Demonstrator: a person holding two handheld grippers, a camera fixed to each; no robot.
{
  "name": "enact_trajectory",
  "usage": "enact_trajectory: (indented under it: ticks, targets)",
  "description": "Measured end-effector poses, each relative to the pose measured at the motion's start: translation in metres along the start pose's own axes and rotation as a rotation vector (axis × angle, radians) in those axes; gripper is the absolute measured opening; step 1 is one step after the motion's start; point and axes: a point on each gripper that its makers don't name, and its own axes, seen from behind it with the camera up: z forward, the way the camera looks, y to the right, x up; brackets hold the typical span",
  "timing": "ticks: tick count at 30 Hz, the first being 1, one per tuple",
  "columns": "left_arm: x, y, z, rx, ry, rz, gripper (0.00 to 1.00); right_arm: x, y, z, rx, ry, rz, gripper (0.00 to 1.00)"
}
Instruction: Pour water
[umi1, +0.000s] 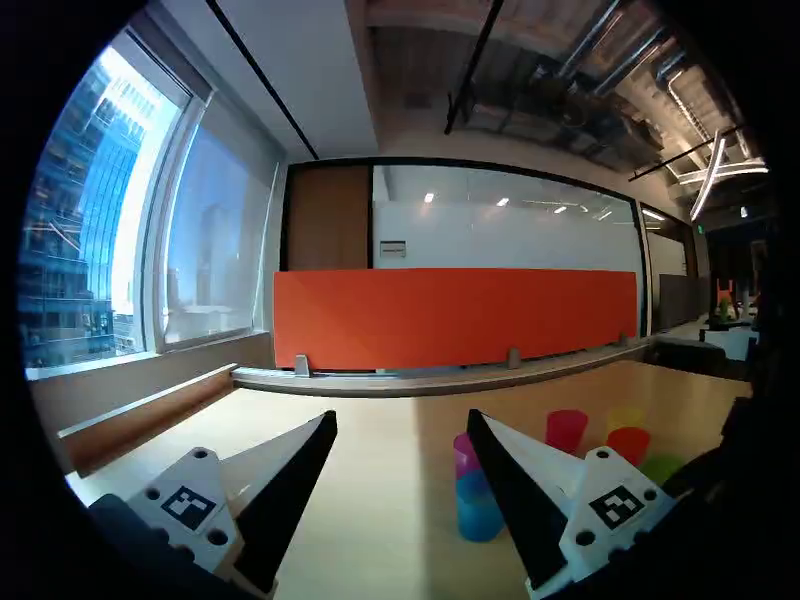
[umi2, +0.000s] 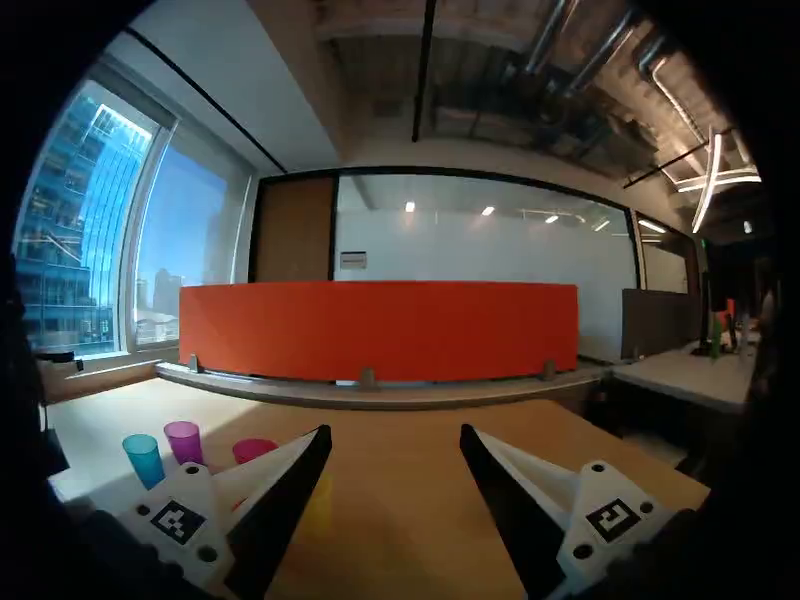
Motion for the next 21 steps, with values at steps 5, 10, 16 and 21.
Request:
enact_trajectory:
  ticks: [5,10,16,21]
  targets:
    - [-0.007,-0.003,0.004,0.01,0.01,0.014,0.97,0.007,-0.001,0.002,-0.014,-0.001,-0.026,0.99]
    - [-0.018,-0.006,0.009,0.007,0.018,0.018,0.97,0.011,-0.007,0.003,-0.013,-0.003,-0.031,0.99]
    - [-0.029,-0.014,0.015,0.014,0.029,0.017,0.97,0.009,-0.011,0.004,-0.012,-0.02,-0.019,0.99]
    - [-0.037,-0.021,0.02,0.027,0.025,0.02,0.97,0.01,-0.011,0.006,-0.022,-0.025,-0.012,0.99]
